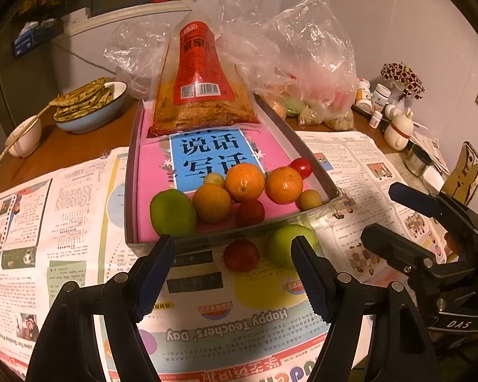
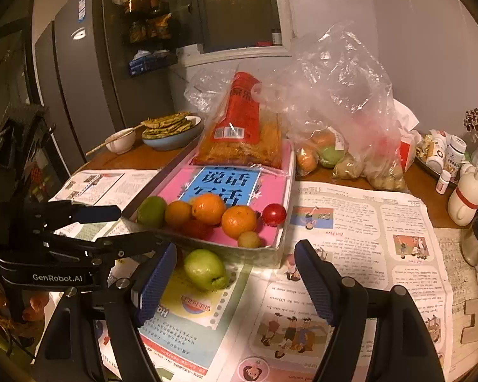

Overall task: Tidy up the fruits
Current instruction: 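Move the right tool toward the green fruit while the left tool approaches another red tomato, then grasp the red tomato with the left tool while the right tool grasps the green fruit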

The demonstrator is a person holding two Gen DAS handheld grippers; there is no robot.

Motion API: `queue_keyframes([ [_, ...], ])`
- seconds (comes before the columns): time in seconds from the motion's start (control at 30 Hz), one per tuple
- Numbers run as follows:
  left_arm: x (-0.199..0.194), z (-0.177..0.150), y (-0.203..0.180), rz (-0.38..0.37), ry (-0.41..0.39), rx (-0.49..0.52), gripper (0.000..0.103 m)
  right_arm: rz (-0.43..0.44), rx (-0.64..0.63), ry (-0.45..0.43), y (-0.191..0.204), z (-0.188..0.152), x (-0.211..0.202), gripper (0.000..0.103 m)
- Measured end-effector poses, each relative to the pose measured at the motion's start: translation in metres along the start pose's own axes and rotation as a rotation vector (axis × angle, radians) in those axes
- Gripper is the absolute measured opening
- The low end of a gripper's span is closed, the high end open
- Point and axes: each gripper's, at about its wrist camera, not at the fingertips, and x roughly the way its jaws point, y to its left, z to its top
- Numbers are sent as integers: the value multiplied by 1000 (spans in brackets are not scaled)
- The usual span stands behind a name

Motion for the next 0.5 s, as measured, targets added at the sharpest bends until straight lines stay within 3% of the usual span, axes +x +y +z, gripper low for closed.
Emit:
queue_keyframes([
  [0.5, 8, -10, 4, -6, 32, 0, 77, 3, -20, 40, 10, -11, 9, 77],
])
